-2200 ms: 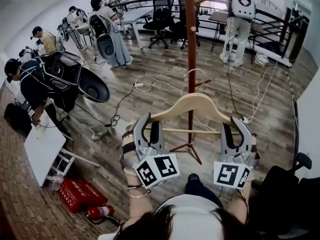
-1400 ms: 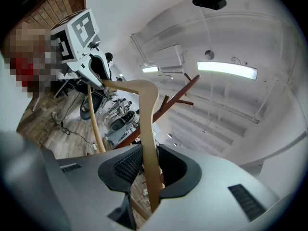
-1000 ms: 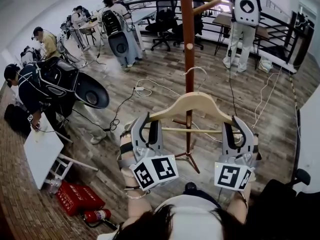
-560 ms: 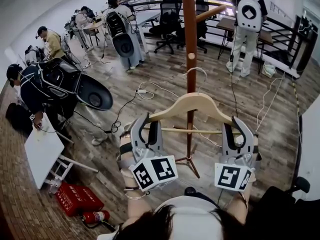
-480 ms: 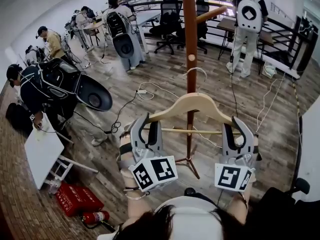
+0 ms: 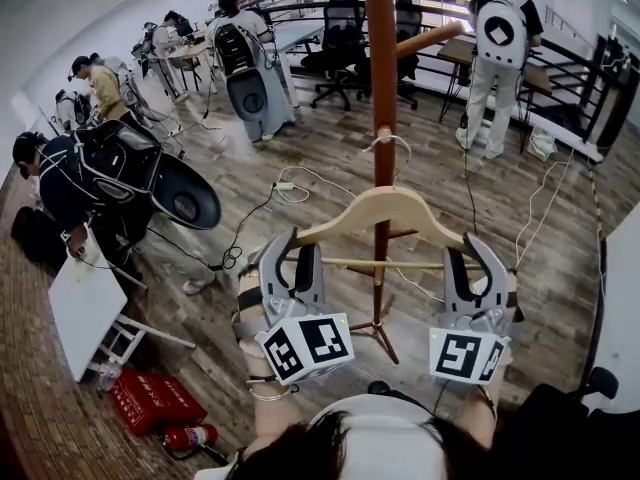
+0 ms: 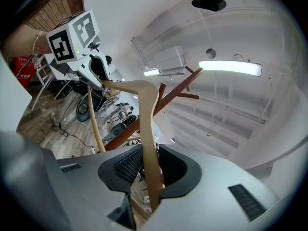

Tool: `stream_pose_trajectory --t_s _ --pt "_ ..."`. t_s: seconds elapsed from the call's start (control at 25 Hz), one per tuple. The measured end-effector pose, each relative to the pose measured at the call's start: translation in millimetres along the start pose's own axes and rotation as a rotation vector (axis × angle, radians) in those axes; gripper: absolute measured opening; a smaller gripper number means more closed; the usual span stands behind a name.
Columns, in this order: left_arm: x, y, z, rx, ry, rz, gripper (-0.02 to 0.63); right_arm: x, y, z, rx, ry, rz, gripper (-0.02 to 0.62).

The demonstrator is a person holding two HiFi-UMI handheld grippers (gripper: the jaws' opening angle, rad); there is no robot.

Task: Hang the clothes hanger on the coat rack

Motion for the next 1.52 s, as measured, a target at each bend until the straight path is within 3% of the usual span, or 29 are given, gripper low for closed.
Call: stream_pose_trajectory --t_s 0.12,0.32,0.56,1.04,1.52 --pt "5.9 1.4 2.2 0.028 0.002 0.002 0.12 6.0 -0.1 -1.2 0.002 -0.003 -0.003 0.117" --pt "11.7 -1.5 7.3 -0.018 0.003 0.011 0.12 15.4 -0.3 -0.7 0.004 -0.015 -0.001 0.117" --pt "25.8 6.6 -0.5 0.016 0.016 0.036 0.12 26.2 10.0 3.2 0.01 -0.034 0.001 0.118" --pt "38.3 8.2 -1.0 -0.028 0.024 0.07 0.12 40.2 18.8 12.2 0.017 -0.063 0.013 0.118" --pt "57.7 18.3 -5.0 -0.023 0.048 0.098 0.12 57.2 30.3 23.8 0.025 -0.092 0.028 0.118"
Point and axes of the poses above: the fingertips, and each gripper's own axes: x forward along the fingers, z to its left, y out of its underside, the point moved 4 cm from there along -x, backward along the fingers, and after that the axes turned 10 degrees about y, right-handed, at the moved point
